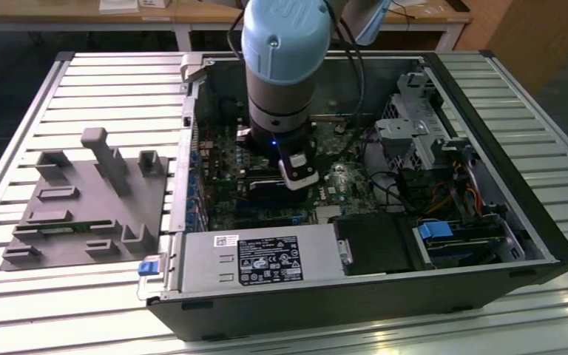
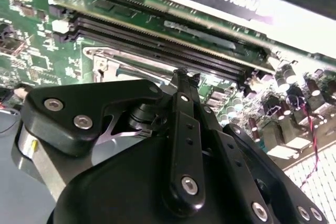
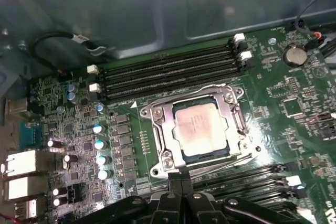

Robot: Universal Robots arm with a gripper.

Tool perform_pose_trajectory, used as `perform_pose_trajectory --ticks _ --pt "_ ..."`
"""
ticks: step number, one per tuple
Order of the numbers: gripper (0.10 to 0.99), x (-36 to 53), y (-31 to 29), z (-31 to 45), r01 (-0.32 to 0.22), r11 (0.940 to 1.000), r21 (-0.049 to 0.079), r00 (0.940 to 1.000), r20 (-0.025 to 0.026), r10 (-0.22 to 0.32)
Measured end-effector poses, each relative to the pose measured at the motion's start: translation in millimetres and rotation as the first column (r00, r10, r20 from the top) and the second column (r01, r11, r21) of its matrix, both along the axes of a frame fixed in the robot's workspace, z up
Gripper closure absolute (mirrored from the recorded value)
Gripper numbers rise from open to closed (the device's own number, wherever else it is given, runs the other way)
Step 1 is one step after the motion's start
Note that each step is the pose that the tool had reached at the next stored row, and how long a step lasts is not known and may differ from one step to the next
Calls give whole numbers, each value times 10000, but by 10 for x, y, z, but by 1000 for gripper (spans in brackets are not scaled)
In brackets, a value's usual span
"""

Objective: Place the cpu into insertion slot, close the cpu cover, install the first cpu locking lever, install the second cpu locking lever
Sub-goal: 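Install the second cpu locking lever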

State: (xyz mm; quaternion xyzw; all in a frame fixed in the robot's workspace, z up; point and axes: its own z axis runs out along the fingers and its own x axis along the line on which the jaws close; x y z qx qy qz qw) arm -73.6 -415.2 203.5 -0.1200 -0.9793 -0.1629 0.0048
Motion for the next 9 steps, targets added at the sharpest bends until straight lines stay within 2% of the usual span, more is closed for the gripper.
perform_pose_trajectory --ticks 4,9 --pt "984 -17 -2 -66 -1 10000 30 10000 -2 1" --pt "984 -31 -2 -97 0 10000 86 10000 -2 0"
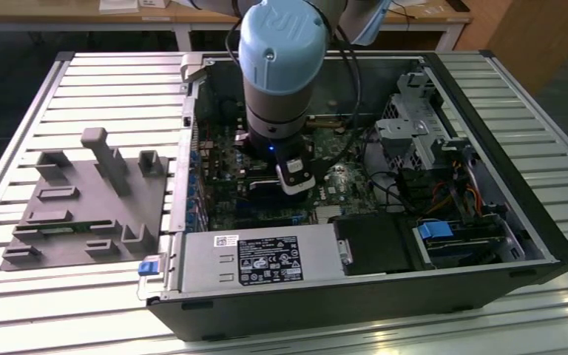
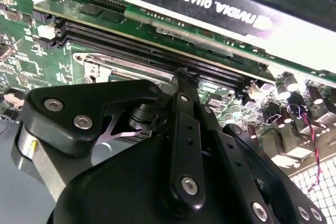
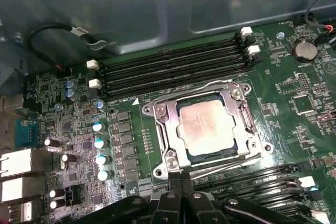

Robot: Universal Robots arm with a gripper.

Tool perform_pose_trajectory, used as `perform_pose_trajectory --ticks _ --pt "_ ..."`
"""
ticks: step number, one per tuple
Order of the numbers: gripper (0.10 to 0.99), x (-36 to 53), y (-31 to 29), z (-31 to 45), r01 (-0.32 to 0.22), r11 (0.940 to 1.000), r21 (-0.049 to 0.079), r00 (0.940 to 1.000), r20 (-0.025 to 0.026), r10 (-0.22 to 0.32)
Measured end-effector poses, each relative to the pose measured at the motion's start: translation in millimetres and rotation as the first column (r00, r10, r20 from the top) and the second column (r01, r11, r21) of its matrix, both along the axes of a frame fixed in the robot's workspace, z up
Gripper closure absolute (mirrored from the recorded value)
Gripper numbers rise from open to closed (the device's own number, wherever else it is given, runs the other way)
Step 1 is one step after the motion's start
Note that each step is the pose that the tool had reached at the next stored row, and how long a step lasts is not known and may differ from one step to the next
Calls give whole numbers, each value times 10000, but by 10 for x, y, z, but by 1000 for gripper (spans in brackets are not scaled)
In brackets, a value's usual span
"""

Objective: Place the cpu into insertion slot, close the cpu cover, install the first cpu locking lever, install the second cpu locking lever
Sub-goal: 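Install the second cpu locking lever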

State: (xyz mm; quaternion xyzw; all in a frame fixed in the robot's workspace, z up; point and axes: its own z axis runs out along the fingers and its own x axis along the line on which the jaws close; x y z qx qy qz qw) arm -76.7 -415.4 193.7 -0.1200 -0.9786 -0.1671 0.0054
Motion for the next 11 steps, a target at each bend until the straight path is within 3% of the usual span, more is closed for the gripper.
perform_pose_trajectory --ticks 11 --pt "984 -82 4 -21 0 9999 173 10000 0 0"
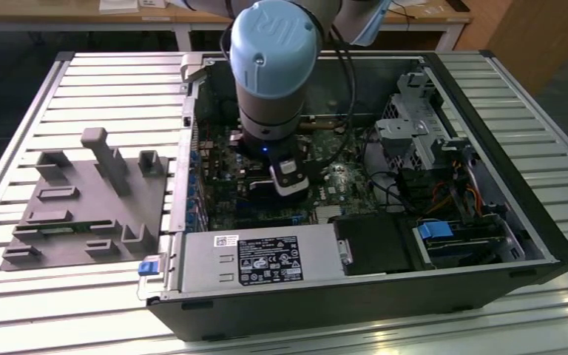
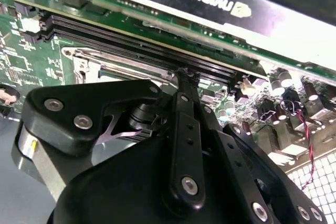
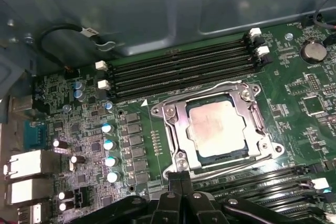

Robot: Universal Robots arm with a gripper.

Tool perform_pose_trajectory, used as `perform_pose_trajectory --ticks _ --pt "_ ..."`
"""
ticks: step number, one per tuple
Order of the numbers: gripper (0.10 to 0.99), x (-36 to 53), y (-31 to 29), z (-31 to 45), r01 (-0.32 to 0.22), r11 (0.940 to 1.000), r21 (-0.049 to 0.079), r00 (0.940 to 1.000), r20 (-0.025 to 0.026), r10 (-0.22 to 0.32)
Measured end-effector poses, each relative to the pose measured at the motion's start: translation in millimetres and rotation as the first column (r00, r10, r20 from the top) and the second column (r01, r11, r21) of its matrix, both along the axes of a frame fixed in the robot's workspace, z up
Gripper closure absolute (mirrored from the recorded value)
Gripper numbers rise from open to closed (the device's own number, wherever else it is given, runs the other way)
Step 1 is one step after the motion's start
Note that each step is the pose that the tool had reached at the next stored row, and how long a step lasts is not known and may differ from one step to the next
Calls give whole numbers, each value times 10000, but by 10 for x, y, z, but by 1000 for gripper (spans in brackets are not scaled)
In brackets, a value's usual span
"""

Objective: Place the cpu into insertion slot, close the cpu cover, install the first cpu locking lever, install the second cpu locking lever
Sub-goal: 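Install the second cpu locking lever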

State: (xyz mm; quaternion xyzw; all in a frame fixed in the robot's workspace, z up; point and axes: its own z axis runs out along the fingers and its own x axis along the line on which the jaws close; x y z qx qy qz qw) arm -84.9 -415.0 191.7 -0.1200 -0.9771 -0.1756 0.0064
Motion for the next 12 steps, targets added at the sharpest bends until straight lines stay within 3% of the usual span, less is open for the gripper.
perform_pose_trajectory --ticks 12 --pt "984 -60 15 -56 0 10000 29 10000 0 0"
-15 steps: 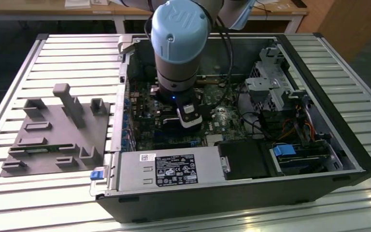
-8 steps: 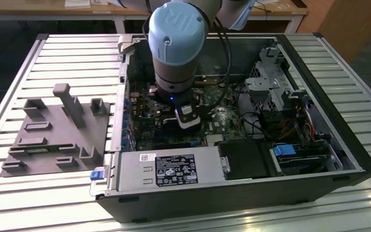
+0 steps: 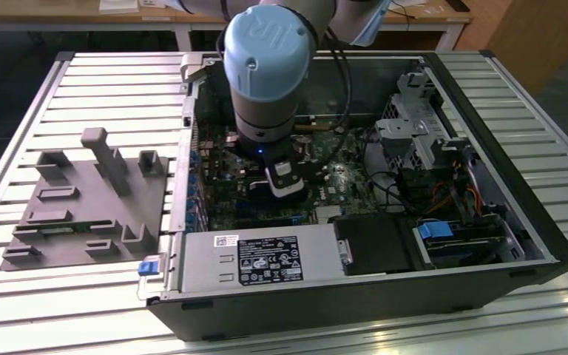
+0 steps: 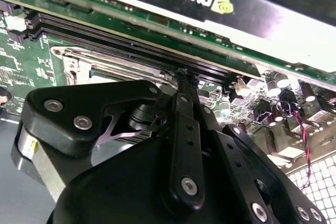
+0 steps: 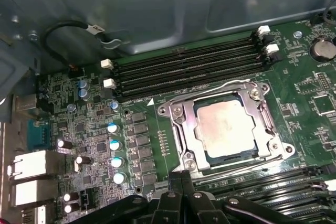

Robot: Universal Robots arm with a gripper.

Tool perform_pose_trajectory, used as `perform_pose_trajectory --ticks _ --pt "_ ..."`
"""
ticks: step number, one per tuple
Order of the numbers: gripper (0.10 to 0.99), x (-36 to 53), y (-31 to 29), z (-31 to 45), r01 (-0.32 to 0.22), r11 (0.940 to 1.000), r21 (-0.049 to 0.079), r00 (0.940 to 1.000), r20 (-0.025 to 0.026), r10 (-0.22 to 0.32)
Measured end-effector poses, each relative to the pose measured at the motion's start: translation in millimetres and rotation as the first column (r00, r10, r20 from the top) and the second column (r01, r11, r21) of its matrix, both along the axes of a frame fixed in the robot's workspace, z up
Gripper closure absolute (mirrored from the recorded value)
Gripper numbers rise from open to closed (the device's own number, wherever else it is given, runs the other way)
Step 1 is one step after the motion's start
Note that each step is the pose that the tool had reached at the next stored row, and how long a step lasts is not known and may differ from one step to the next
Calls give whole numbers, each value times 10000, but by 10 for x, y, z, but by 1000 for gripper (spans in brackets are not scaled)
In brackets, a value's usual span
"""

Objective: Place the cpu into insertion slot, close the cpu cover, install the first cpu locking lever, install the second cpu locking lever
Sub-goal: 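Install the second cpu locking lever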

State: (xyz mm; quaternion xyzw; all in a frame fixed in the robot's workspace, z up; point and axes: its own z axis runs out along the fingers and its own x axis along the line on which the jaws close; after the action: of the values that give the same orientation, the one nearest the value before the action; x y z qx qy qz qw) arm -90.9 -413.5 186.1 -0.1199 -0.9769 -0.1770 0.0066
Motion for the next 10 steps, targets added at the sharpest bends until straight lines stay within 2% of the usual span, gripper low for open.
perform_pose_trajectory --ticks 10 --pt "984 -13 46 -11 -2 10000 4 10000 1 2"
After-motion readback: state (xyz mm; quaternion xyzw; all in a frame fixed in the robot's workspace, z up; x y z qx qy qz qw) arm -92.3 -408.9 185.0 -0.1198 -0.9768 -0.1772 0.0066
